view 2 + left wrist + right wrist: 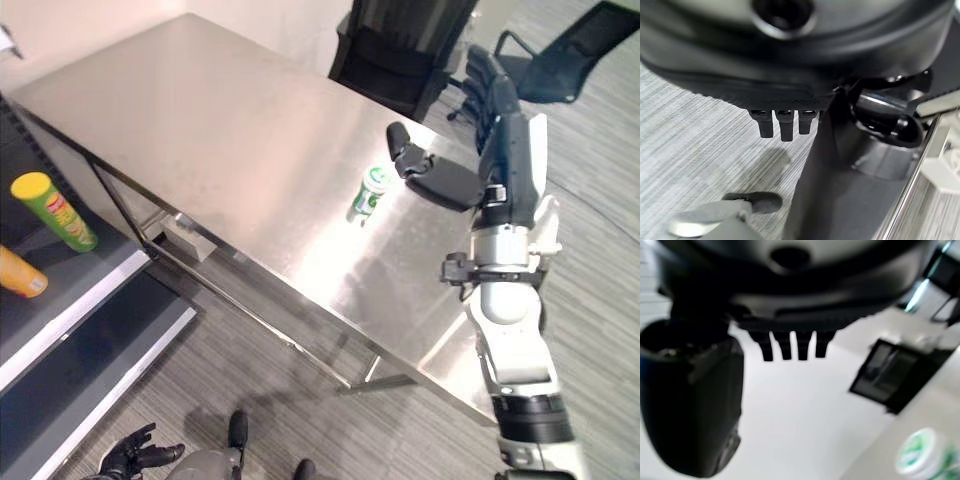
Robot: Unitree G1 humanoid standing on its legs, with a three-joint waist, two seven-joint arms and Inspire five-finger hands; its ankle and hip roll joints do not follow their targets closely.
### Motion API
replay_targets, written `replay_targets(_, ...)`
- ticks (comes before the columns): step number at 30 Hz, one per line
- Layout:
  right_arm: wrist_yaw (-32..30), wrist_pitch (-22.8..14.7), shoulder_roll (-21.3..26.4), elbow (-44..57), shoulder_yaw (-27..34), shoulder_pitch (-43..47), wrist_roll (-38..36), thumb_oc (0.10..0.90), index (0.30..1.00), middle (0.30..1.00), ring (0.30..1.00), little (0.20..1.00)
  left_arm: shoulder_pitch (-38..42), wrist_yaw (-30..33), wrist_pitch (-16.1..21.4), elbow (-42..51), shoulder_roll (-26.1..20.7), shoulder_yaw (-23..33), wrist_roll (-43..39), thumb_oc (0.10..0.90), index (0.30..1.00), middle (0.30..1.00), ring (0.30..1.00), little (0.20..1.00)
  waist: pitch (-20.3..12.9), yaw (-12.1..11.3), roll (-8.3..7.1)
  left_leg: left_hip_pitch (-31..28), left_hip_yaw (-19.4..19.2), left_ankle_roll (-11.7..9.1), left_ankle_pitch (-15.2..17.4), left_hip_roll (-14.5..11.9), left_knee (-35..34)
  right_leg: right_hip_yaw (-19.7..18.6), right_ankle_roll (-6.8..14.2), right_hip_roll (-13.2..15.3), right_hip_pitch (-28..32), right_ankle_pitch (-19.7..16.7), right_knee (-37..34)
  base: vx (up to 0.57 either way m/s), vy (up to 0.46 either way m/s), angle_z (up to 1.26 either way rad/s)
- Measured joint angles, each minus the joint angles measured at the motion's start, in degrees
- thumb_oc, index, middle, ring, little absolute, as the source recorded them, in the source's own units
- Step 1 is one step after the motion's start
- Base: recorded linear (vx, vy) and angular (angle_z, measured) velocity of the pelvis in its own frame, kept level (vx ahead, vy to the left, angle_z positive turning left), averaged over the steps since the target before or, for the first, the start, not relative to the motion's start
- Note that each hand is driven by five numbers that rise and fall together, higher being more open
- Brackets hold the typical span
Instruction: Put the goods on the table back onto the shelves and tidy them up.
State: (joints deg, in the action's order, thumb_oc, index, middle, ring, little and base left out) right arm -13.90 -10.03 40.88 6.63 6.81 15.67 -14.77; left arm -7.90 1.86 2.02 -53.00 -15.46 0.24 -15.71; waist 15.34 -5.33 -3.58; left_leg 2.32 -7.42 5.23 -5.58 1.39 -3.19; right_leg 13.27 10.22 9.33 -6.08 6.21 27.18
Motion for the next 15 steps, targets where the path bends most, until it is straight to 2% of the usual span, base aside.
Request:
replay_targets(1,0.0,0.1,0.7,-0.1,0.5,-1.6,0.0,0.800,0.900,0.900,0.900,0.900,0.4,0.0,0.0,0.2,-0.2,-0.2,0.0,0.800,0.900,0.900,0.900,0.900,0.8,0.4,0.43,-0.4,0.3,0.5,0.4,0.0,0.5,-1.4,1.4,1.3,-3.3,0.5,7.1,0.03,-0.053,0.17)
replay_targets(2,0.3,0.6,1.0,-0.2,0.6,-2.4,-0.3,0.800,0.900,0.900,0.900,0.900,0.7,0.0,0.0,0.5,-0.1,-0.1,0.0,0.800,0.900,0.900,0.900,0.900,1.4,0.6,0.93,-1.0,0.7,0.6,0.7,0.1,0.8,-1.3,1.1,3.0,-3.6,1.0,7.2,0.04,-0.109,0.11)
replay_targets(4,1.3,0.9,2.1,-0.2,0.5,-2.4,-1.2,0.800,0.900,0.900,0.900,0.900,1.2,0.0,0.2,1.6,-0.2,-0.1,0.0,0.800,0.900,0.900,0.900,0.900,1.7,0.4,1.61,-1.4,0.6,0.4,1.3,0.2,0.8,-0.3,1.0,7.1,-2.7,0.6,-1.0,0.03,-0.174,0.01)
replay_targets(5,2.1,0.6,3.6,-0.9,0.4,-2.6,-2.2,0.800,0.900,0.900,0.900,0.900,1.9,0.1,0.1,2.6,-0.4,-0.1,0.0,0.800,0.900,0.900,0.900,0.900,1.9,0.0,1.84,-1.3,1.5,-0.4,0.9,0.5,0.5,0.8,0.5,8.2,-1.3,-0.4,-9.9,0.06,-0.202,0.42)
replay_targets(6,3.0,0.7,6.3,-2.3,1.2,-4.8,-2.7,0.800,0.900,0.900,0.900,0.900,2.6,0.0,0.3,5.2,-1.6,0.0,0.0,0.800,0.900,0.900,0.900,0.900,1.9,0.1,0.99,-1.0,2.8,-1.9,0.1,0.6,-0.9,0.7,1.4,7.7,2.9,-3.1,-24.6,0.04,-0.126,0.65)
replay_targets(7,4.0,0.7,6.1,-2.6,2.2,-7.0,-3.4,0.800,0.900,0.900,0.900,0.900,2.9,0.0,0.4,5.4,-1.7,1.0,0.0,0.800,0.900,0.900,0.900,0.900,1.4,-0.3,0.07,-1.1,3.2,-2.4,0.1,0.7,-1.3,0.7,2.0,7.3,4.2,-4.2,-26.6,0.08,-0.115,0.71)
replay_targets(8,4.7,0.9,5.0,-3.0,2.5,-9.0,-4.2,0.800,0.900,0.900,0.900,0.900,2.5,0.0,0.5,5.8,-1.9,2.3,0.0,0.800,0.900,0.900,0.900,0.900,0.6,-0.9,-1.64,-1.2,3.5,-3.1,0.3,1.2,-1.2,0.5,2.0,6.7,5.5,-5.8,-27.9,0.04,-0.058,0.28)
replay_targets(9,5.4,1.2,4.5,-3.8,1.7,-9.4,-4.6,0.800,0.900,0.900,0.900,0.900,1.6,0.1,0.7,5.9,-2.6,2.6,-0.1,0.800,0.900,0.900,0.900,0.900,-0.1,-1.2,-3.58,-1.3,3.3,-3.8,0.4,1.9,-1.1,-0.3,0.7,6.5,6.4,-10.1,-29.6,0.04,-0.077,0.14)
replay_targets(11,7.0,1.4,4.2,-4.2,1.7,-11.0,-4.8,0.800,0.900,0.900,0.900,0.900,-0.1,-0.2,0.3,5.2,-1.7,2.7,0.0,0.800,0.900,0.900,0.900,0.900,-0.6,-0.9,-2.58,-1.3,3.5,-5.8,0.7,-0.4,-1.0,0.4,-0.3,3.8,7.8,-12.4,-32.4,0.03,-0.059,-0.05)
replay_targets(15,8.8,3.2,4.2,-4.3,2.5,-13.8,-5.8,0.800,0.900,0.900,0.900,0.900,-3.2,-1.3,-0.1,3.8,1.5,2.3,0.0,0.800,0.900,0.900,0.900,0.900,-1.2,1.4,-1.18,-1.3,3.6,-7.4,0.5,-3.5,-1.2,0.6,-1.7,0.5,7.6,-11.9,-32.5,0.02,-0.024,-0.09)
